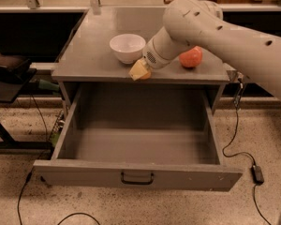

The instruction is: Place orange into top drawer

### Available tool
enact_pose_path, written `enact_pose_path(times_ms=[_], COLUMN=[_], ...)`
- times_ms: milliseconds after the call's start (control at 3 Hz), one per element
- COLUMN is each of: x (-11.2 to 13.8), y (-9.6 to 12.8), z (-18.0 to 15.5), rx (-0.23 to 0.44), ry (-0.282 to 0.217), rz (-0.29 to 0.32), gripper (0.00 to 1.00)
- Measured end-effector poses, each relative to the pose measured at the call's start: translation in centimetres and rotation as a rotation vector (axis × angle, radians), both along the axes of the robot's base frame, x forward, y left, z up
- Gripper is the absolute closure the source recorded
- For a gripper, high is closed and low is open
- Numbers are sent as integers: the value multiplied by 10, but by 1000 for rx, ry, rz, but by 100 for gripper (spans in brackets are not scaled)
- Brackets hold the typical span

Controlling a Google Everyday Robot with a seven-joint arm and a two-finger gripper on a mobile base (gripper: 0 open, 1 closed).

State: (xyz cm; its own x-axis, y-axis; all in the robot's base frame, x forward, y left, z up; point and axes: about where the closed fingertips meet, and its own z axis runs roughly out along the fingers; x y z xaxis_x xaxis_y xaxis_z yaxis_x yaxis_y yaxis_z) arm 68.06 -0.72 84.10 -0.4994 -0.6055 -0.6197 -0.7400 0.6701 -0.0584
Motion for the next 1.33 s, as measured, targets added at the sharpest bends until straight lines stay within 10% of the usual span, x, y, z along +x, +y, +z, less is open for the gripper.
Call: enact_pose_path(times_ms=[667,1333], x=[-58,-126], y=[-22,-24], z=[40,-10], rx=[44,65], ry=[-32,173], rz=[91,235], gripper=[100,100])
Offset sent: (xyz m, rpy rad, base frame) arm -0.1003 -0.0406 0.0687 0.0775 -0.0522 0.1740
